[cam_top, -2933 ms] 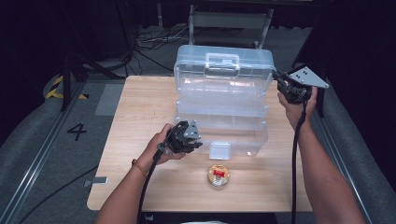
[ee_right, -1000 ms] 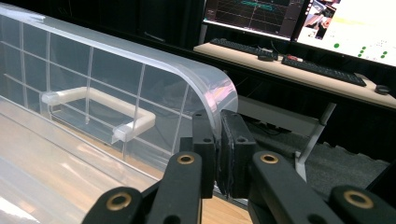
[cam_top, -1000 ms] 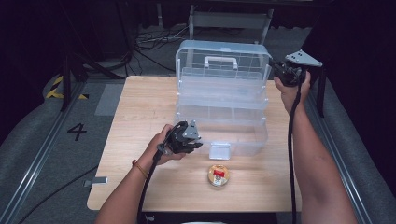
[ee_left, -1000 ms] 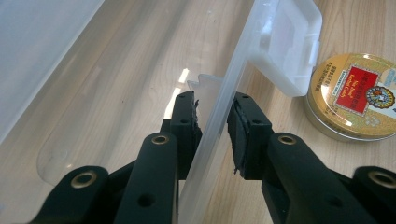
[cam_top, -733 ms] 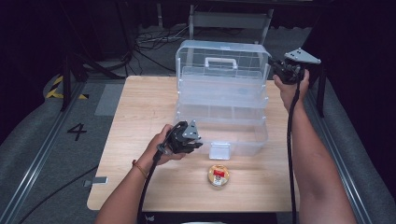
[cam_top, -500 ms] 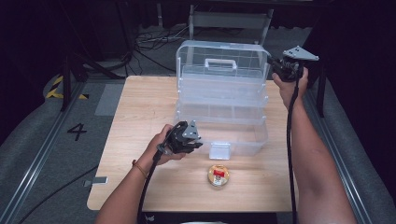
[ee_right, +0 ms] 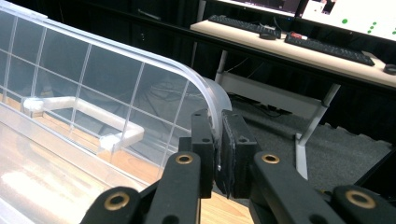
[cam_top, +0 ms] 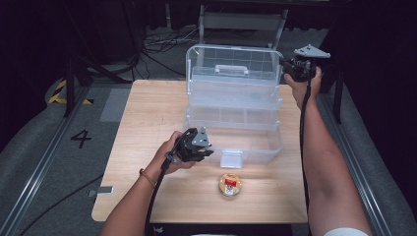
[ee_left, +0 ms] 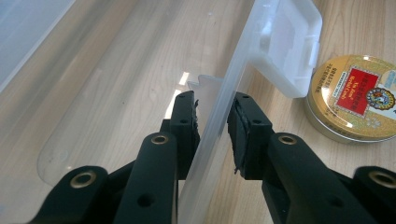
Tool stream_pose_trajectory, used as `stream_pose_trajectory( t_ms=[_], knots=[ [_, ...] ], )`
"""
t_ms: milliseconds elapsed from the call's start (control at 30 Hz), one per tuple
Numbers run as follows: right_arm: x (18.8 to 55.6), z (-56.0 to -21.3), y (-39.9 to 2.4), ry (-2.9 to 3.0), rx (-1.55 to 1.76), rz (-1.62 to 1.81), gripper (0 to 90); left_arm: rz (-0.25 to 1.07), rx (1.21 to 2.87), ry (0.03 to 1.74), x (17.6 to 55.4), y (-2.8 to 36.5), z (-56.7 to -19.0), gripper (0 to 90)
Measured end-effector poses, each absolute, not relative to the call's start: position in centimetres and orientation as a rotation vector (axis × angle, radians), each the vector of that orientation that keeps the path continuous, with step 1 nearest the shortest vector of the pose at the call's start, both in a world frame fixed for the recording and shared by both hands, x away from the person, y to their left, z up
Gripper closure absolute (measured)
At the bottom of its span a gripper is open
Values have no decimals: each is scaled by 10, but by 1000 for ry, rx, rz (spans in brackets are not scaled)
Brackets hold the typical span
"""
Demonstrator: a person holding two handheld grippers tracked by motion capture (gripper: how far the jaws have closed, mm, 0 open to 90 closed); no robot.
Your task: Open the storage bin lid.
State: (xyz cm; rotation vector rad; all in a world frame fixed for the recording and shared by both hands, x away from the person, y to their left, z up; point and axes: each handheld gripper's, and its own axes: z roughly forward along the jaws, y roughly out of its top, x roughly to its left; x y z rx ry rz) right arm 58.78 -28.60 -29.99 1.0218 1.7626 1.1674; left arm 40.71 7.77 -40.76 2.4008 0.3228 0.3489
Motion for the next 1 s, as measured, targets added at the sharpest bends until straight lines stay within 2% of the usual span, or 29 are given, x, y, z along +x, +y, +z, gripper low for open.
stream_pose_trajectory(
  t_ms=[1000],
  knots=[
    [625, -309, -284, 1847, 1084, 1093, 830, 339, 2388, 325, 408, 78, -408, 727]
  ],
)
